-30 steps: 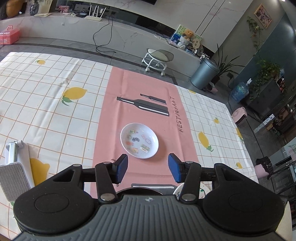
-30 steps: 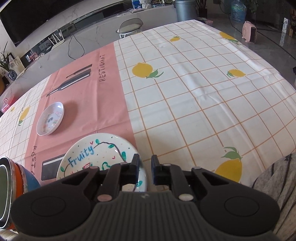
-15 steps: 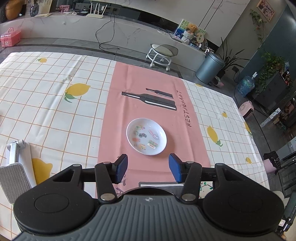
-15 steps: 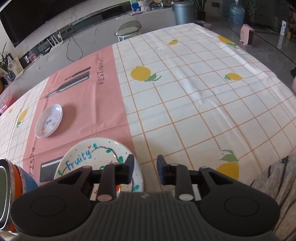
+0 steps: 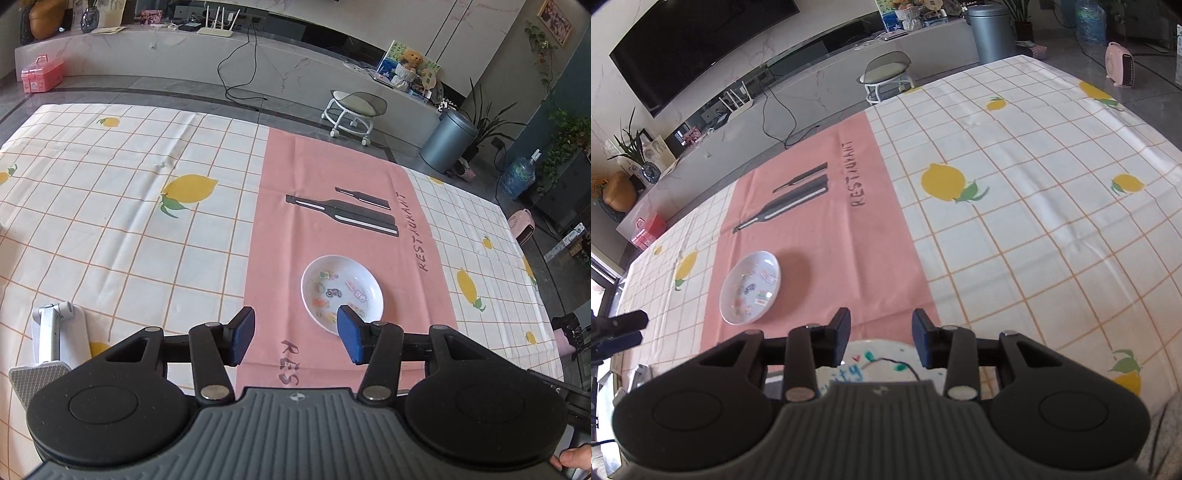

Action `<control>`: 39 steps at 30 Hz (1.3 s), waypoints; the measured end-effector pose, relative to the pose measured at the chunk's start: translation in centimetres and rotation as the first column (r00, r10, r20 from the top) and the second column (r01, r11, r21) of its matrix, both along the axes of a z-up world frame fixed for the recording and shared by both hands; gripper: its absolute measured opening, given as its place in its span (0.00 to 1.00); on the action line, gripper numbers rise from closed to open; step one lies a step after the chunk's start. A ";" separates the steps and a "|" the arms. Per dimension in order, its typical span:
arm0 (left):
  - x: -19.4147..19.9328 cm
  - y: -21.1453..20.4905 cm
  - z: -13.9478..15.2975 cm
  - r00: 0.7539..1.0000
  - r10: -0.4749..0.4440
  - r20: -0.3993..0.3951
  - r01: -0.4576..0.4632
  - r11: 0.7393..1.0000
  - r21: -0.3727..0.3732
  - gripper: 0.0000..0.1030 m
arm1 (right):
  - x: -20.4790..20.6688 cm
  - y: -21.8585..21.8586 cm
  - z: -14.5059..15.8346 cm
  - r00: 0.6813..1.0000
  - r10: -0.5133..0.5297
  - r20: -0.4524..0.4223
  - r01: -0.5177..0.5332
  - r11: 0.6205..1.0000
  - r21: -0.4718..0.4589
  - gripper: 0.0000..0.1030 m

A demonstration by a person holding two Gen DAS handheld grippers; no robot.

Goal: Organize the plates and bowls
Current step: 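Move the right tool to the white sticker bowl and close on its rim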

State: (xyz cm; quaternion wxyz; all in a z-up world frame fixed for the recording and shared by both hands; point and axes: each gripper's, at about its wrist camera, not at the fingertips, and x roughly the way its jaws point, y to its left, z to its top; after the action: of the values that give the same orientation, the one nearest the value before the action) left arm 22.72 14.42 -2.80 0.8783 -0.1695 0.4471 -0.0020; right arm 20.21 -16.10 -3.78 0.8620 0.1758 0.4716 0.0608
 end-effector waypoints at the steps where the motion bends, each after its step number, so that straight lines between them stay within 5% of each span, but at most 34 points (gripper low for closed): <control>1: 0.3 0.2 -0.2 1.000 -0.002 -0.010 0.002 1.000 0.004 0.57 | 0.6 0.5 0.2 1.000 0.008 0.005 -0.008 1.000 0.007 0.35; 10: 3.4 1.4 -2.9 0.997 -0.047 -0.065 0.048 0.999 0.019 0.57 | 5.7 5.3 1.1 0.997 0.069 0.036 -0.070 0.997 0.026 0.35; 16: 6.0 0.4 -5.7 0.983 -0.134 -0.127 0.130 0.991 -0.043 0.57 | 8.6 8.3 -1.6 0.992 0.123 -0.016 -0.121 0.988 0.099 0.35; 25: 8.0 -1.8 -6.2 0.962 -0.232 -0.146 0.234 0.972 -0.001 0.57 | 9.7 10.2 -5.1 0.977 0.202 -0.066 -0.194 0.975 0.112 0.35; 34: 9.4 -2.7 -7.2 0.949 -0.258 -0.182 0.261 0.965 -0.008 0.56 | 8.9 12.2 -5.4 0.969 0.247 -0.002 -0.246 0.967 -0.066 0.35; 36: 9.5 -3.0 -7.2 0.947 -0.264 -0.180 0.270 0.963 0.007 0.49 | 8.8 12.5 -5.4 0.965 0.262 0.011 -0.260 0.962 -0.088 0.34; 39: 9.4 -3.2 -7.0 0.948 -0.257 -0.185 0.268 0.963 0.037 0.29 | 8.5 12.7 -5.4 0.958 0.287 0.025 -0.281 0.951 -0.132 0.17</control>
State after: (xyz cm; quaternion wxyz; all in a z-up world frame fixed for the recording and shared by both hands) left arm 32.12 11.20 -9.81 0.8313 -0.0805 0.5425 -0.0898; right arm 28.75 -3.37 -9.20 0.8637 0.0496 0.4760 0.1579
